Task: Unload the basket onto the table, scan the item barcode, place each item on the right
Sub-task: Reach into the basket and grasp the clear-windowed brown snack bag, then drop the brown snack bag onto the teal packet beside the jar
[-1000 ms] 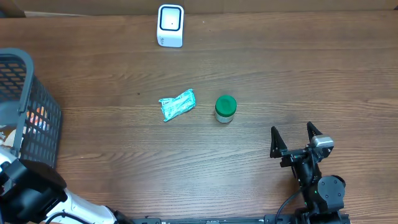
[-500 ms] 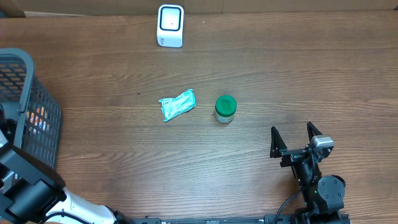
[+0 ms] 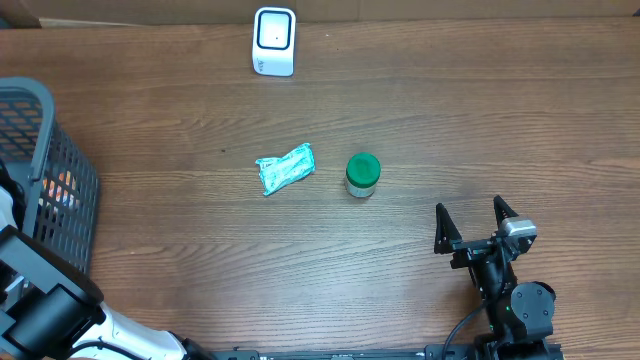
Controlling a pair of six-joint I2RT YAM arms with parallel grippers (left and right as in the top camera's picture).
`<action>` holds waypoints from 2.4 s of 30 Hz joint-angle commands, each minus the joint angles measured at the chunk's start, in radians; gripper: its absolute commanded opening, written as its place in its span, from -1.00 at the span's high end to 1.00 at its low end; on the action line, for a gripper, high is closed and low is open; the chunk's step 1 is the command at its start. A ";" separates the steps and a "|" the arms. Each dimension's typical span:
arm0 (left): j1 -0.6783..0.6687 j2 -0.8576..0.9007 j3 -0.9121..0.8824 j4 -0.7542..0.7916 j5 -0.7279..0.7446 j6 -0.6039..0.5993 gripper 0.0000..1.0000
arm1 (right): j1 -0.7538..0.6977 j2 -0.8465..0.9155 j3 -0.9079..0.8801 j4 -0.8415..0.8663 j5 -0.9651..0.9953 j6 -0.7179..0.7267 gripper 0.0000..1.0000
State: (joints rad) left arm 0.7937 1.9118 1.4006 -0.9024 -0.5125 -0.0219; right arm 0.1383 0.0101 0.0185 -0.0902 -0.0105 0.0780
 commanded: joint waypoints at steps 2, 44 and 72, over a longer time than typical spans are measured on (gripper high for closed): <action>0.005 -0.002 -0.052 0.052 -0.010 0.079 -1.00 | 0.003 -0.007 -0.010 0.006 0.010 0.001 -1.00; -0.014 -0.058 0.091 -0.039 0.111 0.033 0.92 | 0.003 -0.007 -0.010 0.006 0.010 0.001 -1.00; -0.849 -0.443 0.428 -0.378 0.252 -0.361 0.92 | 0.003 -0.007 -0.010 0.006 0.010 0.001 -1.00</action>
State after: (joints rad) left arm 0.0635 1.4322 1.8961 -1.2663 -0.2718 -0.2768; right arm 0.1383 0.0101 0.0185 -0.0902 -0.0105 0.0784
